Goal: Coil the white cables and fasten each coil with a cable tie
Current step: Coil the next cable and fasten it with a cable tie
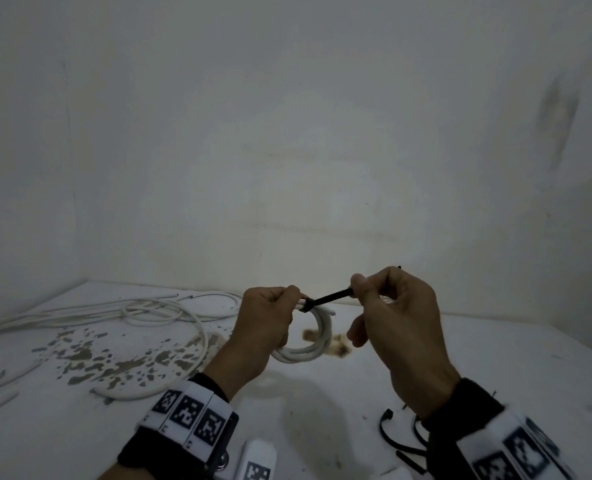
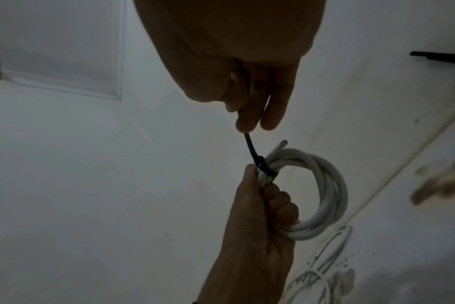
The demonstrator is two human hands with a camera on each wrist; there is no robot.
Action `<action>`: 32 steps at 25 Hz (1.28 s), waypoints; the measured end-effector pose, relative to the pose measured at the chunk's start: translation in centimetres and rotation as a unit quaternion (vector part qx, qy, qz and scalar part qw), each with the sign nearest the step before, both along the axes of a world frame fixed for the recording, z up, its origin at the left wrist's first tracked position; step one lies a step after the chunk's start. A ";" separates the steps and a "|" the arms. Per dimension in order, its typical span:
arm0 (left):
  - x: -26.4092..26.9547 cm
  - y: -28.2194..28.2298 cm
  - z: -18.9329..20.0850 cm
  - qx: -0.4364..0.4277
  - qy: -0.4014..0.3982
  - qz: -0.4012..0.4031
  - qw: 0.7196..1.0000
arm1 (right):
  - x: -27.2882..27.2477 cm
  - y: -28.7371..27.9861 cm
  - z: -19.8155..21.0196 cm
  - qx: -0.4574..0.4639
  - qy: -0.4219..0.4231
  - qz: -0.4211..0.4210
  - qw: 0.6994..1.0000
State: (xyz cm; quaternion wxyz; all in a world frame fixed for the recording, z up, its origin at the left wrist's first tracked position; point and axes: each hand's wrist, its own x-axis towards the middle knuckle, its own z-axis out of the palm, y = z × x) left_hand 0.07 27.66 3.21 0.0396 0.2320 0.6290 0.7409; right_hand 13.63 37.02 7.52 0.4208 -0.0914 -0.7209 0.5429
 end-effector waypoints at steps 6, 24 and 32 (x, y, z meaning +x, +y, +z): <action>0.0 -1.1 0.9 -0.008 -0.083 -0.072 0.994 | -1.4 0.2 -2.3 0.325 -0.134 0.089 0.932; 1.2 0.2 1.7 0.095 -0.204 -0.109 0.968 | -3.9 1.6 -3.1 0.099 0.013 0.158 0.982; -0.9 0.4 -0.4 0.085 -0.300 -0.149 0.938 | -3.9 2.9 -4.4 -0.133 -0.205 0.151 0.958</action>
